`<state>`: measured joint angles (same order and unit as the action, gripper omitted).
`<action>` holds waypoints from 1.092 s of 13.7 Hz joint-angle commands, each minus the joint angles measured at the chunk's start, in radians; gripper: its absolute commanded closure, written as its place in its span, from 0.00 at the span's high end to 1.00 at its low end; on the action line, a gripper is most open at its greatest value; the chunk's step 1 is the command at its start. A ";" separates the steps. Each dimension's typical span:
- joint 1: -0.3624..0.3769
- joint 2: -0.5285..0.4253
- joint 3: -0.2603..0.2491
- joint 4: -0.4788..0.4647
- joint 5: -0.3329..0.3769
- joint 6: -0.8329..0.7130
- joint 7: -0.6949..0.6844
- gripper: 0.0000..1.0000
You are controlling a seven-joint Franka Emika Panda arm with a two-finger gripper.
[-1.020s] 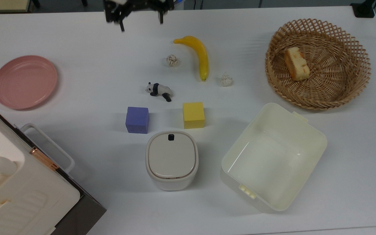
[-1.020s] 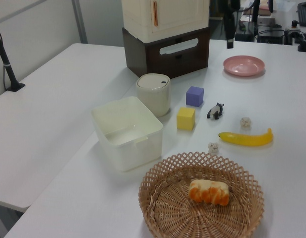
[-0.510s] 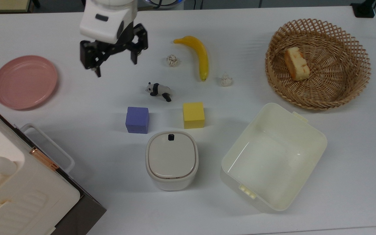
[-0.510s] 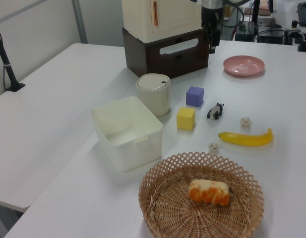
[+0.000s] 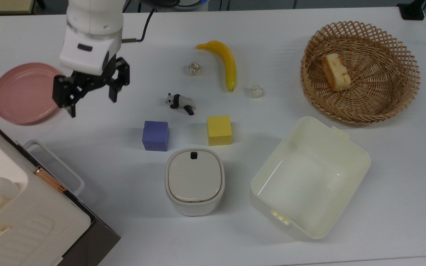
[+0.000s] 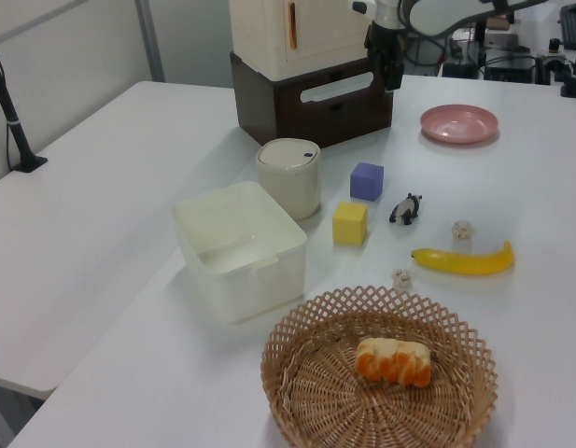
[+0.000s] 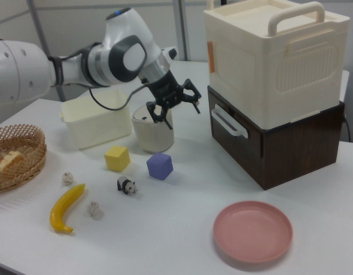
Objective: Open the drawer
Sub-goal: 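Move the gripper toward the white handle of the dark drawer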
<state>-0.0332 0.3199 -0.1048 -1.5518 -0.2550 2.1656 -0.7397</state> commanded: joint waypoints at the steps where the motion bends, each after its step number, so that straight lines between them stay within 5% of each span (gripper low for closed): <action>1: -0.045 0.056 0.005 -0.008 -0.082 0.146 -0.033 1.00; 6: -0.074 0.128 0.005 -0.007 -0.222 0.312 -0.030 0.97; 15: -0.074 0.205 0.000 0.006 -0.282 0.454 -0.023 0.87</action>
<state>-0.1036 0.5030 -0.1032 -1.5524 -0.5069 2.5802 -0.7551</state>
